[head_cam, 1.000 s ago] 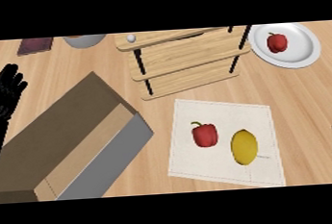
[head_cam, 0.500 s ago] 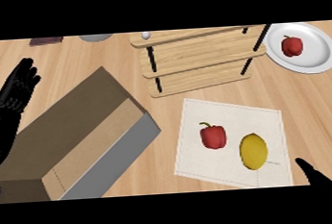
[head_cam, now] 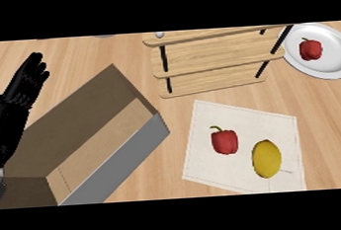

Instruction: Pick the lemon from the placemat and place it in the tiered shelf

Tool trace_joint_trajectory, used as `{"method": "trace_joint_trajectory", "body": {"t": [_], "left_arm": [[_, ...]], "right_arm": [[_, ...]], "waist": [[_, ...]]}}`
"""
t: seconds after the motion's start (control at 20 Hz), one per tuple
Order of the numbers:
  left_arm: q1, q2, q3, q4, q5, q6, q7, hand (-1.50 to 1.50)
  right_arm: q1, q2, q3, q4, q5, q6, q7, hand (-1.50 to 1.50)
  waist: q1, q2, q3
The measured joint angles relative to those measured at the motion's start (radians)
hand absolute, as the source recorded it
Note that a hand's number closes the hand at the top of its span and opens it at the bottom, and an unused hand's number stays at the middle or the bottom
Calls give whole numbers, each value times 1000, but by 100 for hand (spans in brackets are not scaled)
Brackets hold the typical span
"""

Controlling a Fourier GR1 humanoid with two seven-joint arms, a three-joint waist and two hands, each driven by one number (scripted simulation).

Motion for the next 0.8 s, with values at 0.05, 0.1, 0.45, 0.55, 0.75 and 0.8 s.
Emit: {"method": "trace_joint_trajectory", "body": {"t": [0.05,0.1,0.45,0.55,0.75,0.8], "left_arm": [[-6,1,-6,-2,6,-2,2,0],[-12,1,-10,-1,6,2,2,0],[-39,2,-42,18,17,16,-4,0],[-51,-1,-51,29,17,20,-8,0],[-66,-2,-71,52,17,27,-23,0],[-68,-3,-75,55,19,29,-25,0]], "right_arm": [[10,-19,10,-13,24,24,42,-150],[23,-36,21,-28,50,47,83,-150],[56,-104,84,-184,208,193,399,-150],[38,-109,110,-230,255,234,490,-150],[-31,-119,139,-266,292,294,621,-150],[-50,-119,146,-267,298,305,645,-150]], "waist": [[6,3,-1],[11,4,-1],[29,3,-1],[34,1,0],[40,-2,3],[42,-4,4]]}}
